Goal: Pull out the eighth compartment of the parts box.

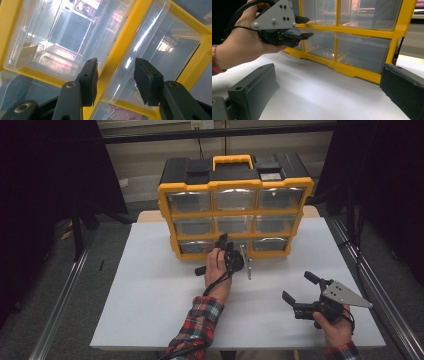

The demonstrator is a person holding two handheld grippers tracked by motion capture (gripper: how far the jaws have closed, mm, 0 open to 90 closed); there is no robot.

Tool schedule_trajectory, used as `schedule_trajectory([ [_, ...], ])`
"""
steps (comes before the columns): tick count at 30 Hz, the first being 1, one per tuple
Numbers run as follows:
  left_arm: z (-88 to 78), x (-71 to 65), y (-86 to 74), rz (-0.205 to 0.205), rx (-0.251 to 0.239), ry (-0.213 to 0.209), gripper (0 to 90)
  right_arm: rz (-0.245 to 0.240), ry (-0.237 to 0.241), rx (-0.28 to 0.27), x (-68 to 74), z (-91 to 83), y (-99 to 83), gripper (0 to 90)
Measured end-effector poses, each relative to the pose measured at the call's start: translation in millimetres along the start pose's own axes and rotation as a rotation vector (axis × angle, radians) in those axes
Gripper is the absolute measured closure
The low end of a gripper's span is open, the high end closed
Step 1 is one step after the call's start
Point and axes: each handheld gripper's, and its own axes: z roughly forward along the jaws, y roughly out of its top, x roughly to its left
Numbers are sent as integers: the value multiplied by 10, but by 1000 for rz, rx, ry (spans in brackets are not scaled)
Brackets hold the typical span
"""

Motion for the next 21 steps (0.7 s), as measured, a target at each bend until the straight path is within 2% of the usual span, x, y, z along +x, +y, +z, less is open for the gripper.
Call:
schedule_trajectory([
  [1,-2,4,-4,21,15,-5,541,-5,-4,-3,-2,-1,3,2],
  [2,7,-13,-9,10,-2,-7,535,-6,-4,-3,-2,-1,4,2],
  [3,2,9,-9,36,7,1,533,-6,-5,-2,-2,-1,3,2],
  [6,6,-15,-13,14,4,-2,524,-5,-4,2,-1,4,0,2],
  [7,8,-15,-13,17,5,-1,523,-4,-5,2,1,4,0,2],
  [8,8,-6,-1,49,16,0,517,-4,-4,2,2,4,0,2],
  [10,18,-20,1,23,5,-8,503,-4,-4,2,3,5,0,2],
  [12,34,-28,-9,33,7,-1,479,-2,-6,2,1,1,1,2],
  [13,34,-22,-13,50,23,2,476,1,-3,1,1,0,0,2],
  [14,45,-26,-18,42,8,4,479,2,-5,2,-1,-1,0,2],
  [15,32,-9,-12,57,23,11,513,2,-2,1,-3,1,-1,2],
  [18,21,-8,-15,58,28,16,542,2,-3,1,-3,1,-1,2],
  [19,27,-24,-17,56,6,25,548,2,-5,2,-3,-1,0,2],
  [21,4,-25,-17,82,22,33,556,4,-10,3,-4,-5,0,2],
])
